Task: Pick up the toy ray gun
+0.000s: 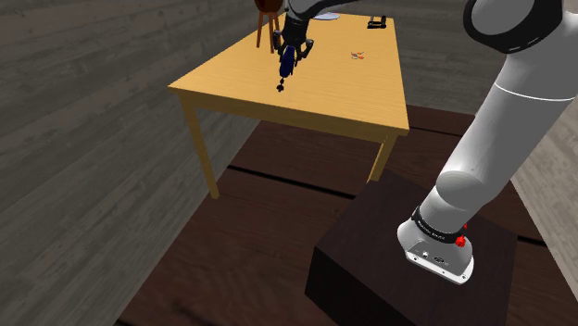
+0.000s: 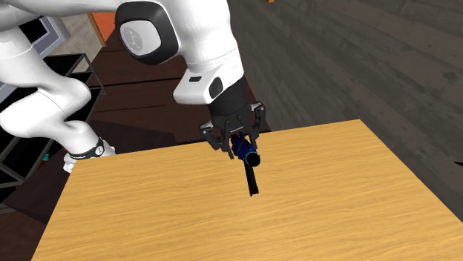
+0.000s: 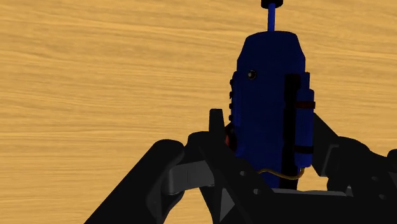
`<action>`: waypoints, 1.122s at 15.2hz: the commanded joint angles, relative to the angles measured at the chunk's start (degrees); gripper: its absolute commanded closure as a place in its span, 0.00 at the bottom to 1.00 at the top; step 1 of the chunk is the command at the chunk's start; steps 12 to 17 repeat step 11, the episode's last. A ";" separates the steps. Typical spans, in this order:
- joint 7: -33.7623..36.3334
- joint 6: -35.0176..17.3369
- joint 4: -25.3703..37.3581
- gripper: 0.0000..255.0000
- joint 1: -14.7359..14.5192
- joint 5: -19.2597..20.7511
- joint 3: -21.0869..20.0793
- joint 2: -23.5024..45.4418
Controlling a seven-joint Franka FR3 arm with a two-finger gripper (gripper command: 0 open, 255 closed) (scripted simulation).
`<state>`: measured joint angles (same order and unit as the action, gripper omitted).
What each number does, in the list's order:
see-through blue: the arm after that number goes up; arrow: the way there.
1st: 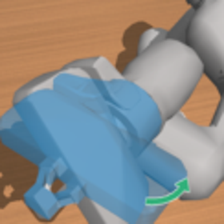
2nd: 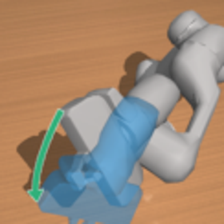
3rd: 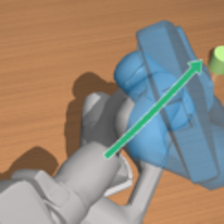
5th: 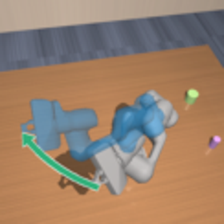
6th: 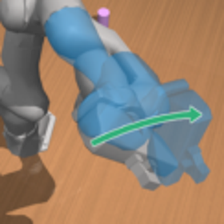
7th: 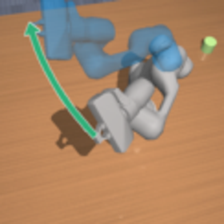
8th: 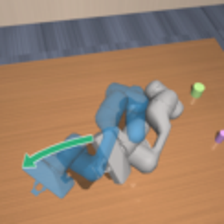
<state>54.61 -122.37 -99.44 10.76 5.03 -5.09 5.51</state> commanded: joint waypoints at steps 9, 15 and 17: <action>-0.55 7.77 8.09 1.00 -0.09 -0.27 -0.09 0.29; -0.56 7.89 8.22 1.00 -0.10 -0.27 -0.09 0.30; -0.56 7.89 8.22 1.00 -0.10 -0.27 -0.09 0.30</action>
